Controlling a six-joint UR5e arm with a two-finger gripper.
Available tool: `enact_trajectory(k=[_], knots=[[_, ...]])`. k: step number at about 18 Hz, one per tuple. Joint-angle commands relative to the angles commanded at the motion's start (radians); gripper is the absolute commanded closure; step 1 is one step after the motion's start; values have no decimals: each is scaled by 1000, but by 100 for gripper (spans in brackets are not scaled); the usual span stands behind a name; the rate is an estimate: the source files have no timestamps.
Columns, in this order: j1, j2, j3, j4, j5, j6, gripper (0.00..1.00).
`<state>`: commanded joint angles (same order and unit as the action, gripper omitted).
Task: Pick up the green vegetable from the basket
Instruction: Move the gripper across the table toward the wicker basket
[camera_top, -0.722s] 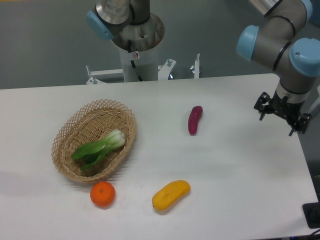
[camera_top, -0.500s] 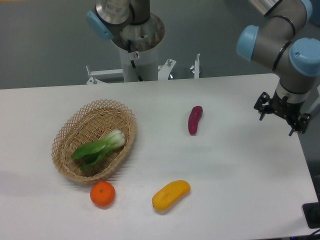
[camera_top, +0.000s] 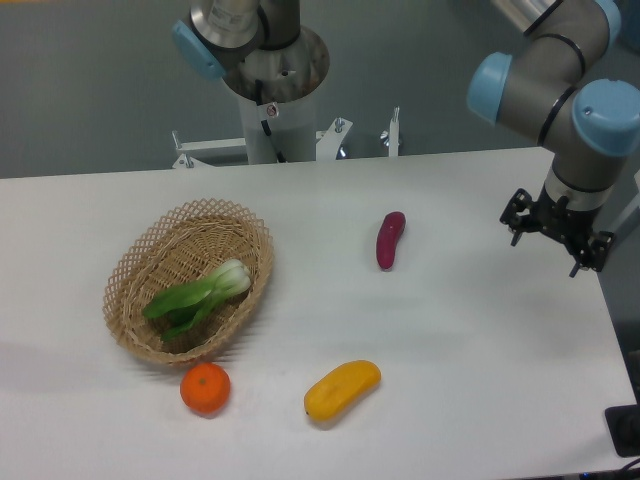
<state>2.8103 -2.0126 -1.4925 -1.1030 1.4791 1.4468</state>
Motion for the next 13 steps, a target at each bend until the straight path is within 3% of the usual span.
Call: enact_trajectory(k=[3,8,13], knots=[[-34,35,-43,21,-45,-75,0],[-136,112,-204,135,-57,-144,0],[-271,115,-213,130,-48,-236,0]])
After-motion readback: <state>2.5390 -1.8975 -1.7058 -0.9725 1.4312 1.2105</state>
